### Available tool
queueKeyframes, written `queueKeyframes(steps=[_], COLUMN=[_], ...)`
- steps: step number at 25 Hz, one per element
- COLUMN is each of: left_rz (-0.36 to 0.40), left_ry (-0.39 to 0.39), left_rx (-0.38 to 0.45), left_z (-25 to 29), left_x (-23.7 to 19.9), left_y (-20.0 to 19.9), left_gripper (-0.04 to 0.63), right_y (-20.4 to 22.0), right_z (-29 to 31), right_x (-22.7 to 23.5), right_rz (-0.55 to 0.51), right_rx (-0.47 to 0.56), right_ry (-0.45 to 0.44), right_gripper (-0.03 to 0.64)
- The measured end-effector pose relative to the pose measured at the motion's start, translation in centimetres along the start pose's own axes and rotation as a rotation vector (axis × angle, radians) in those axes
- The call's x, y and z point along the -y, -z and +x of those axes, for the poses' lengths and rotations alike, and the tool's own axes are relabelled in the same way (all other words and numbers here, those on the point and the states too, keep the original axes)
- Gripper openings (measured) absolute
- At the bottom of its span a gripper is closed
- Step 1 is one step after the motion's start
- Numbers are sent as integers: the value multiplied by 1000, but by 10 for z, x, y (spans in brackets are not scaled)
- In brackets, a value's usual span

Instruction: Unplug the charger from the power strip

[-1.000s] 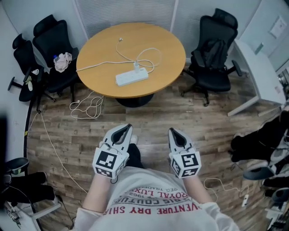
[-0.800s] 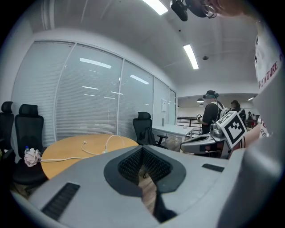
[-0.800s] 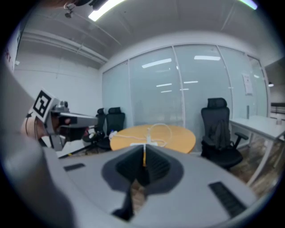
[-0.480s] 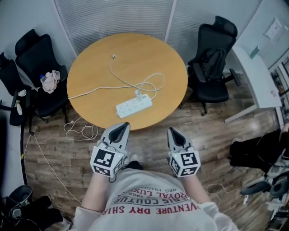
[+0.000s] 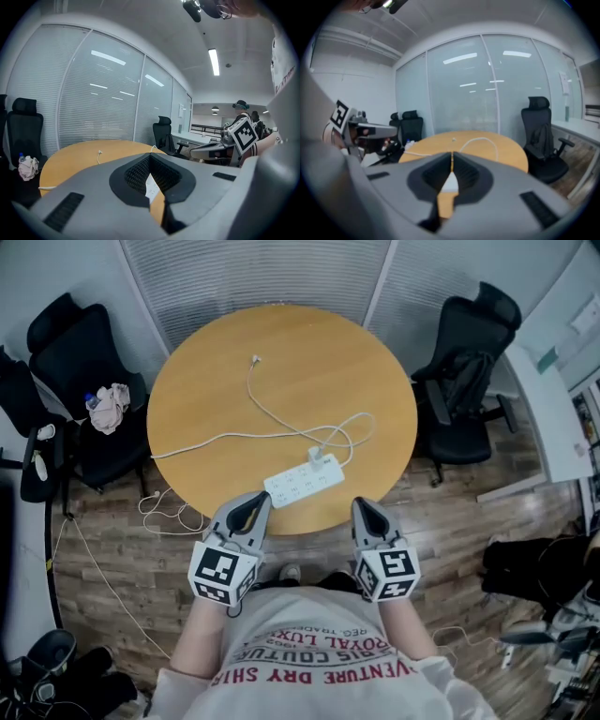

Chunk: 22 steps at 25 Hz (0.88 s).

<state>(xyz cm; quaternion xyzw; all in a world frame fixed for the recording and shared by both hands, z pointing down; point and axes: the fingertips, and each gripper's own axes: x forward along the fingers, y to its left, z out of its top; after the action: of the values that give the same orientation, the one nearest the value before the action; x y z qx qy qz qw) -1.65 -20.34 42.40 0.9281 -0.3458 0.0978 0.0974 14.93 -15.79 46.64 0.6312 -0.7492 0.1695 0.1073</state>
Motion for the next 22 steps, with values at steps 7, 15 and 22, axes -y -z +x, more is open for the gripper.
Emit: queueKeyframes(steps=[7,15,22], left_rz=[-35,-44,-35], left_ry=[-76,-197,-187], left_rx=[-53,-96,-230], left_z=[17,54,100], left_x=[-25,-53,-50], left_y=[25,35,94], left_gripper=[33,33,32], right_y=[4,5,50], right_z=[52,110,142], right_x=[-2,7,27], right_rz=[-25,-70,-112], right_rx=[-68,-166,-315], right_ry=[-98,-206,-277], right_gripper=[29,29,29])
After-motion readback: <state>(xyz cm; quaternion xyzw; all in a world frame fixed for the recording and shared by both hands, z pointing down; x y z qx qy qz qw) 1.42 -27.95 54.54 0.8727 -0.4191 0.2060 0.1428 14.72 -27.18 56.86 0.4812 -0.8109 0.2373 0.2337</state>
